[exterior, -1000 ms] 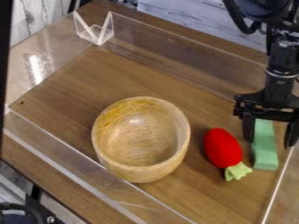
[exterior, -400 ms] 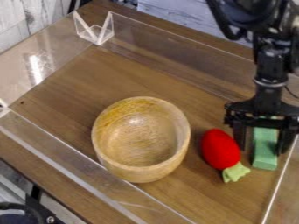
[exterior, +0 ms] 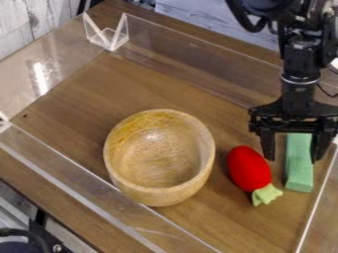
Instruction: Put the green block in the brown bowl
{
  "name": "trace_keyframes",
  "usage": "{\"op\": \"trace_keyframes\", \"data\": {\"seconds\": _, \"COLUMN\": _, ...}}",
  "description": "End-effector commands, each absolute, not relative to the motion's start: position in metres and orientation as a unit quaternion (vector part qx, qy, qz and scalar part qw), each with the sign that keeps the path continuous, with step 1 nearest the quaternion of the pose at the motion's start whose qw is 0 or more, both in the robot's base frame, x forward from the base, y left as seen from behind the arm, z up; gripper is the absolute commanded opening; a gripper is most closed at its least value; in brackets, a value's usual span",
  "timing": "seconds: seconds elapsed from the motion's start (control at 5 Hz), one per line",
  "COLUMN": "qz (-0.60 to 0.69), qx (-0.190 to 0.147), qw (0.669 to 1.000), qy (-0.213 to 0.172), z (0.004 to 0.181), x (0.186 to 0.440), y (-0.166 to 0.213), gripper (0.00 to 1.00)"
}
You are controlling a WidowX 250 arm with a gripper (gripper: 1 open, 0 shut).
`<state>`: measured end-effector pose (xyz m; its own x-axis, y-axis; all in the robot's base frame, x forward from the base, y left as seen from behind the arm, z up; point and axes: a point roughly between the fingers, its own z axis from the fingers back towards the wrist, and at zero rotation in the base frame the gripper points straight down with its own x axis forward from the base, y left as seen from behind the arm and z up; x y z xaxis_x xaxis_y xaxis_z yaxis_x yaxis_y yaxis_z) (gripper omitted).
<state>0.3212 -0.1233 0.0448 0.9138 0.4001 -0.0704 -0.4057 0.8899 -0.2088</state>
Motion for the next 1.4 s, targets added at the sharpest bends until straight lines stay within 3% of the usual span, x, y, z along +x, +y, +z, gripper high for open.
{"op": "trace_keyframes", "data": {"seconds": 0.0, "qz": 0.205, "qx": -0.124, "qw": 0.971, "qy": -0.019, "z": 0.063, "x": 0.317, "y": -0.124, "gripper": 0.0}}
{"op": "trace_keyframes", "data": {"seconds": 0.2, "qz": 0.182, "qx": -0.132, "qw": 0.974, "qy": -0.019, "z": 0.077, "x": 0.323, "y": -0.123, "gripper": 0.0}}
{"op": "trace_keyframes", "data": {"seconds": 0.4, "qz": 0.162, "qx": -0.148, "qw": 0.975, "qy": -0.029, "z": 0.104, "x": 0.327, "y": -0.119, "gripper": 0.0}}
{"op": "trace_keyframes", "data": {"seconds": 0.6, "qz": 0.181, "qx": -0.159, "qw": 0.97, "qy": -0.04, "z": 0.117, "x": 0.319, "y": -0.088, "gripper": 0.0}}
{"op": "trace_keyframes", "data": {"seconds": 0.8, "qz": 0.202, "qx": -0.158, "qw": 0.966, "qy": -0.044, "z": 0.119, "x": 0.312, "y": -0.056, "gripper": 0.0}}
{"op": "trace_keyframes", "data": {"seconds": 1.2, "qz": 0.142, "qx": -0.159, "qw": 0.977, "qy": -0.03, "z": 0.128, "x": 0.292, "y": -0.051, "gripper": 0.0}}
